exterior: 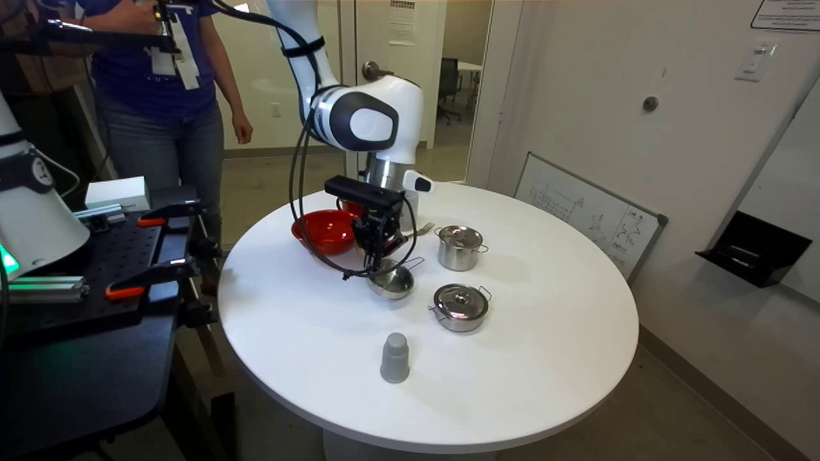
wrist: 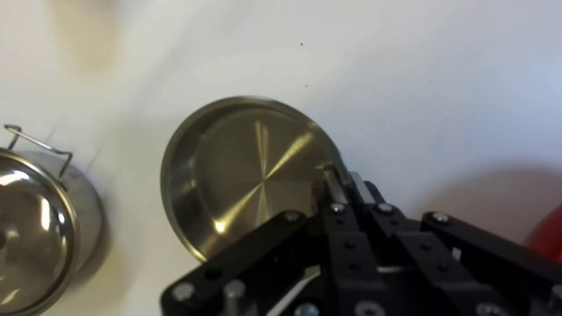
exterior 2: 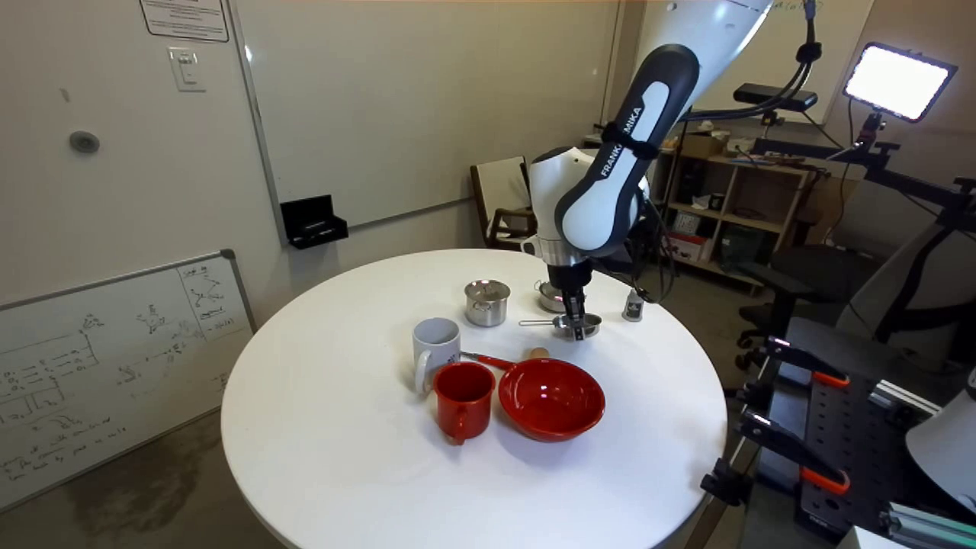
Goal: Move the pan away from you
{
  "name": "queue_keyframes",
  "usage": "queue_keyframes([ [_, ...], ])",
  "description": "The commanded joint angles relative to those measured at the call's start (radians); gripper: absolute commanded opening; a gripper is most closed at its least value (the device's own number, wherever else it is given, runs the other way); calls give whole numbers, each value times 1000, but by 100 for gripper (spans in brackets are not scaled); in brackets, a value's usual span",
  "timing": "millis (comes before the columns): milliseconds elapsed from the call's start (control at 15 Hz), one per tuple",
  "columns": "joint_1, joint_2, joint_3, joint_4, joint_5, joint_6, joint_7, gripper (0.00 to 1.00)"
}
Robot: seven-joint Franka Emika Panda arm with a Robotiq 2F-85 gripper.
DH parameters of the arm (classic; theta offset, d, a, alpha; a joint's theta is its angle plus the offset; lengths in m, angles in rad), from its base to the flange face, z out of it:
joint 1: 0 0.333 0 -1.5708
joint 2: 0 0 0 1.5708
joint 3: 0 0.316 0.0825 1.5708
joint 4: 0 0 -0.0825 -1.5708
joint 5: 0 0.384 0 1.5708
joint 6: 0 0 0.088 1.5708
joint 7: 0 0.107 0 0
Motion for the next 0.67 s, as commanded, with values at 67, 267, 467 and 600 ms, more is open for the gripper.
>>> queue_keyframes([
  [67, -51, 85, 44, 121, -16, -63, -89, 1],
  [267, -59, 105, 53, 153, -14, -81, -107, 1],
  [467, -67, 107, 64, 166, -9, -100, -120, 31],
  [600, -70, 111, 68, 170, -7, -107, -125, 39],
])
